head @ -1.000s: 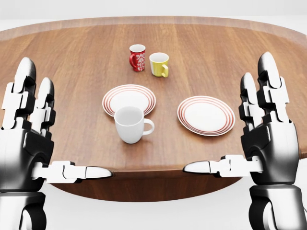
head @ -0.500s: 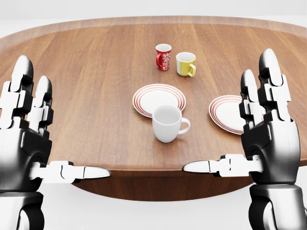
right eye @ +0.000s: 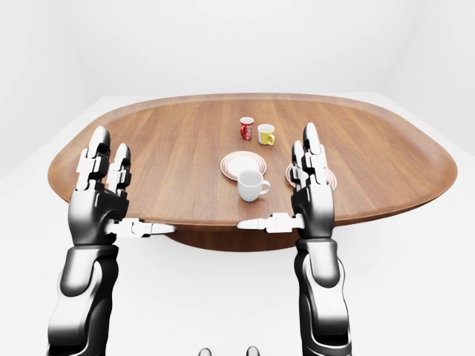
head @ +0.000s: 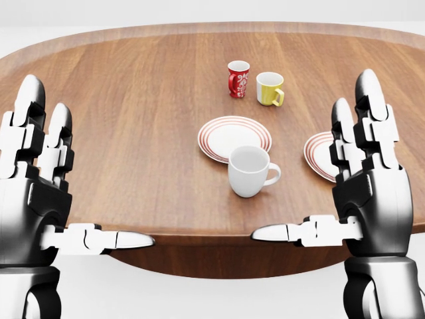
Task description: Put the white mug on the left plate.
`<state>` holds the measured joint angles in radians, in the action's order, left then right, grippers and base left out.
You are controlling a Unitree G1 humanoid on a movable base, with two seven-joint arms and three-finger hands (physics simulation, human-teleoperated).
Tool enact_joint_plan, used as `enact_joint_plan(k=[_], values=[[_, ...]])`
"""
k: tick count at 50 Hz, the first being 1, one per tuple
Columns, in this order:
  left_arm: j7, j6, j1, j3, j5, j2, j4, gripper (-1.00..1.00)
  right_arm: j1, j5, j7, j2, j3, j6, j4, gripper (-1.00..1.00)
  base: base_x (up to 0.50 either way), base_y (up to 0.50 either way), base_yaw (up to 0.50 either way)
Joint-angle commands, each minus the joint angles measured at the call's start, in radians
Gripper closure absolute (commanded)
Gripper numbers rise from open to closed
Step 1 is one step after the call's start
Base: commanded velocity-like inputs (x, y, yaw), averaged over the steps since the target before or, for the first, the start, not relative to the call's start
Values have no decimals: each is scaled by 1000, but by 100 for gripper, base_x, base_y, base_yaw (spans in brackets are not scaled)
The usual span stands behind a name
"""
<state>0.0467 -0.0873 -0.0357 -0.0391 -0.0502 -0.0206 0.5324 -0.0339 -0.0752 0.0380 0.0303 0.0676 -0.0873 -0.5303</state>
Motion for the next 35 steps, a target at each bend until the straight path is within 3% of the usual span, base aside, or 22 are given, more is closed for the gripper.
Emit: enact_joint_plan(k=[1,8,35], values=[[2,0,1,0,-1,-2,4,-100,-1,-1,-8,-4,2,0,0,-100,0,0,0],[2,0,0,-1,-2,-2,10,-100,4,-54,2,-5,15,0,-24,-100,9,0,0],[5,0,0,-4,-12,-3,20,-100,12,-72,19,-1,6,0,-54,-100,50,0,0]])
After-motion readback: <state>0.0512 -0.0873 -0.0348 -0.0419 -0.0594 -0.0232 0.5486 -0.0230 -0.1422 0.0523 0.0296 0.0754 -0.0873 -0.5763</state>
